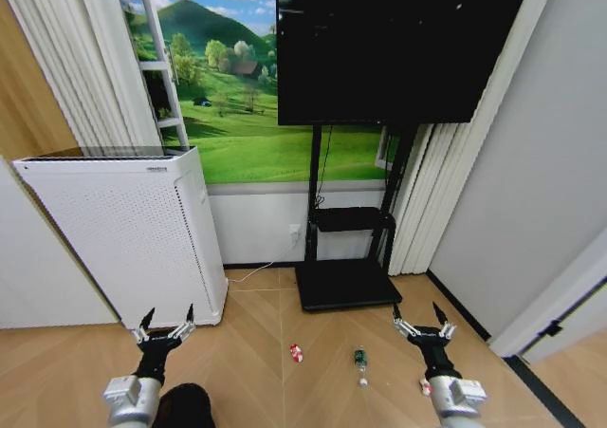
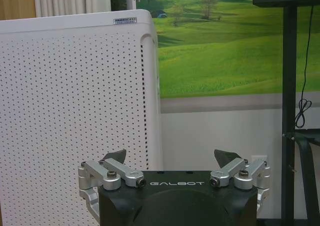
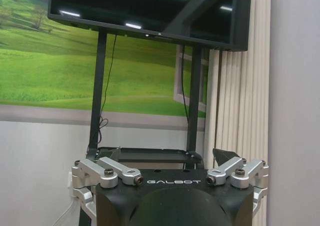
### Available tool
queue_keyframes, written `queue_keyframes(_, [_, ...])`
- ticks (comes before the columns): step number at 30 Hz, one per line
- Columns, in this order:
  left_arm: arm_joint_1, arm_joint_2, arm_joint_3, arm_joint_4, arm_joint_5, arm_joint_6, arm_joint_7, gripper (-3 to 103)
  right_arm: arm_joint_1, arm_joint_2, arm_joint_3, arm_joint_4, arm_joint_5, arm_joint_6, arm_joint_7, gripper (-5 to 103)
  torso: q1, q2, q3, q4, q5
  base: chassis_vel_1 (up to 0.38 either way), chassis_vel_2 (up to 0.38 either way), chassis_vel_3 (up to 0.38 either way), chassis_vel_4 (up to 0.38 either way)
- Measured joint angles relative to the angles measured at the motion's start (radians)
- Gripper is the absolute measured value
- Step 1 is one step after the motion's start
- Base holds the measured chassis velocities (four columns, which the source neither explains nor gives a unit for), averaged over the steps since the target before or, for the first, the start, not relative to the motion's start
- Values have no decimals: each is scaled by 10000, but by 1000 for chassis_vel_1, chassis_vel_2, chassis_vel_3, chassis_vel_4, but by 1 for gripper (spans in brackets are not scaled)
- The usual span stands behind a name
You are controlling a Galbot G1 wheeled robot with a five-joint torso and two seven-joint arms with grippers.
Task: Pick up the trash bin and place the garbage on the floor into it.
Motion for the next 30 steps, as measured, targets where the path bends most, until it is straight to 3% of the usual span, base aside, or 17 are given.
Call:
queue_keyframes(7, [553, -274, -92, -83, 487, -192, 129, 99, 93, 98, -200, 11, -233, -322, 121, 100, -131, -306, -178, 6, 1, 0, 0, 0, 0])
queue_keyframes(19, [292, -459, -18, 61, 534, -272, 151, 99, 113, 105, -366, -82, -321, -384, 246, 100, -247, -584, -337, 2, -1, 0, 0, 0, 0])
queue_keyframes(30, [183, -763, 263, 458, 755, -380, 190, 99, 280, 253, -437, -243, -198, -166, 179, 100, -525, -1241, -715, 4, 0, 0, 0, 0, 0])
